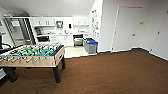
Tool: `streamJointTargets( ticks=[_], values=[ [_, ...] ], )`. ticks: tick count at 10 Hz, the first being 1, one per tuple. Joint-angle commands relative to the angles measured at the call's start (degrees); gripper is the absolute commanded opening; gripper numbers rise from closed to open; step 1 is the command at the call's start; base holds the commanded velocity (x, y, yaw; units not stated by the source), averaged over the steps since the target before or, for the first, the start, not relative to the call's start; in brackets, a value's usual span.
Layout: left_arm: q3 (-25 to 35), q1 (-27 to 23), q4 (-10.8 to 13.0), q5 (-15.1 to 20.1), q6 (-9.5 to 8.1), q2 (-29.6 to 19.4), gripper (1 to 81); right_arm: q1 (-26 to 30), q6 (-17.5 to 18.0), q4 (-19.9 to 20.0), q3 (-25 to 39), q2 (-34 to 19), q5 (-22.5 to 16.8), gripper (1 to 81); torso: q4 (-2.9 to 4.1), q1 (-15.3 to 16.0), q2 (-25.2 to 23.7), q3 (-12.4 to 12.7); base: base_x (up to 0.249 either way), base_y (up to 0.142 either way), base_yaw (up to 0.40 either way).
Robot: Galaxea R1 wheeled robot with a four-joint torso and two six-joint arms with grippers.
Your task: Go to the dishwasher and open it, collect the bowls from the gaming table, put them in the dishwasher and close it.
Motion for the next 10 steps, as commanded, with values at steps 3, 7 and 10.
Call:
streamJointTargets(
  ticks=[3, 7, 10],
  values=[
    [0.28, -1.92, 0.66, 1.60, 0.17, -0.76, 1.0, 2.22, -0.24, -0.64, 0.48, -0.97, -1.73, 1.0, 0.00, -0.02, 0.00, 0.00, 0.144, 0.000, 0.000],
    [0.28, -1.92, 0.66, 1.60, 0.26, -0.67, 1.0, 2.22, -0.24, -0.72, 0.39, -0.97, -1.73, 1.0, 0.00, -0.02, 0.00, 0.00, 0.144, 0.000, 0.000],
    [0.28, -1.84, 0.66, 1.60, 0.26, -0.59, 1.0, 2.14, -0.24, -0.72, 0.30, -0.97, -1.73, 1.0, 0.00, 0.02, 0.02, 0.00, 0.144, 0.000, 0.000]
  ],
)
